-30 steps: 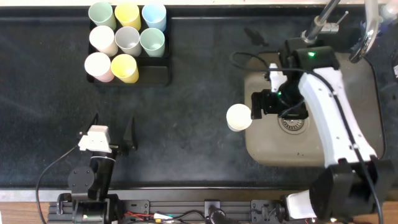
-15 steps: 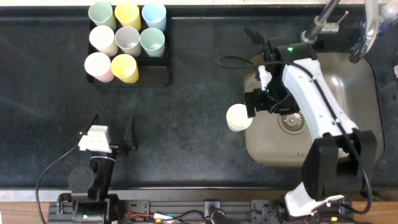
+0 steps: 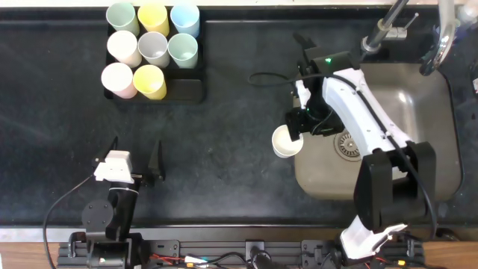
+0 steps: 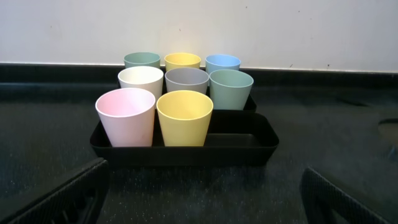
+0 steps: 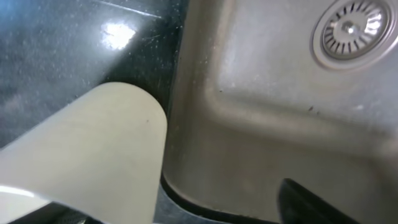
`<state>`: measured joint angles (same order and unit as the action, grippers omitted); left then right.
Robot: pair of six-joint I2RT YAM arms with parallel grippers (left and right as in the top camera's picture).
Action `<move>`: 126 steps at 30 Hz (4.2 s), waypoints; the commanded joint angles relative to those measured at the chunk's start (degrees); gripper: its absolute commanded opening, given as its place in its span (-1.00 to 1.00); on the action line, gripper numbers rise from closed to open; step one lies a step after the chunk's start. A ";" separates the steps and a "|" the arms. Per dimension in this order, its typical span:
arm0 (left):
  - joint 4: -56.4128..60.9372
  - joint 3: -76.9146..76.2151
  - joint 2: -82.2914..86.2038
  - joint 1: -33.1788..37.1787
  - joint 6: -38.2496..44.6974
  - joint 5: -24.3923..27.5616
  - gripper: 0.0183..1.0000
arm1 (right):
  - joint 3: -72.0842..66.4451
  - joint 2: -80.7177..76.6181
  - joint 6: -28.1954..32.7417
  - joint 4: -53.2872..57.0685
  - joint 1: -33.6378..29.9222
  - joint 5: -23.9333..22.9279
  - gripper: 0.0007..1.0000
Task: Store Cups
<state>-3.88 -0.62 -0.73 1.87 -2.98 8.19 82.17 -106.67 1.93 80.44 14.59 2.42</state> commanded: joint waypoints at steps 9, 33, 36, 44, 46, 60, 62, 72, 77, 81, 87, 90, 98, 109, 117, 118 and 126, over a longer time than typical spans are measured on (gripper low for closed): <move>-0.11 0.17 0.61 0.04 -0.04 0.59 1.00 | 1.66 -0.31 -3.48 0.50 1.27 -0.50 -0.26; -0.11 0.17 0.61 0.04 -0.04 0.59 1.00 | 5.73 1.62 -6.43 -0.72 2.82 1.22 -0.92; -0.11 0.17 0.61 0.04 -0.04 0.59 1.00 | 12.76 1.79 -7.87 2.27 2.82 1.22 -0.91; -0.11 0.17 0.61 0.04 -0.02 0.59 1.00 | 32.98 1.49 -11.19 5.62 4.31 6.82 -0.92; -0.11 0.17 0.61 0.04 -0.04 0.59 1.00 | 36.72 0.66 -11.23 4.98 5.29 8.85 -0.92; -0.11 0.17 0.61 0.04 -0.04 0.59 1.00 | 54.90 -14.14 -15.26 -2.47 16.68 17.81 -0.92; -0.11 0.17 0.61 0.04 -0.04 0.59 1.00 | 54.90 -15.96 -16.31 -3.23 17.99 18.25 -0.92; -0.11 0.17 0.61 0.04 -0.04 0.59 1.00 | 54.90 -23.82 -20.06 -4.68 20.87 18.51 -0.92; -0.11 0.17 0.61 0.04 -0.04 0.59 1.00 | 54.90 -26.27 -22.73 -5.29 20.70 16.46 -0.92; -0.11 0.17 0.61 0.04 -0.04 0.59 1.00 | 54.90 -26.84 -23.67 -5.27 20.63 14.56 -0.92; -0.11 0.17 0.61 0.04 -0.04 0.59 1.00 | 54.82 -27.63 -25.38 -5.62 20.41 11.85 -0.92; -0.11 0.17 0.61 0.04 -0.04 0.59 1.00 | 54.82 -28.81 -26.21 -5.75 20.26 11.91 -0.92; -0.11 0.17 0.61 0.04 -0.04 0.59 1.00 | 54.82 -31.34 -26.40 -6.21 20.17 11.56 -0.91; -0.11 0.17 0.61 0.04 -0.04 0.59 1.00 | 54.82 -32.83 -27.69 -9.11 20.15 11.28 -0.92; -0.11 0.17 0.61 0.04 -0.04 0.59 1.00 | 54.82 -33.59 -27.67 -9.31 20.17 11.26 -0.92; -0.11 0.17 0.61 0.04 -0.04 0.59 1.00 | 54.82 -33.59 -27.67 -9.27 20.15 11.26 -0.91; -0.11 0.17 0.61 0.04 -0.04 0.59 1.00 | 54.82 -33.68 -27.67 -9.18 20.13 11.26 -0.92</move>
<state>-3.88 -0.62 -0.73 1.87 -2.98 8.19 135.24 -139.72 -25.28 71.57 34.89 14.13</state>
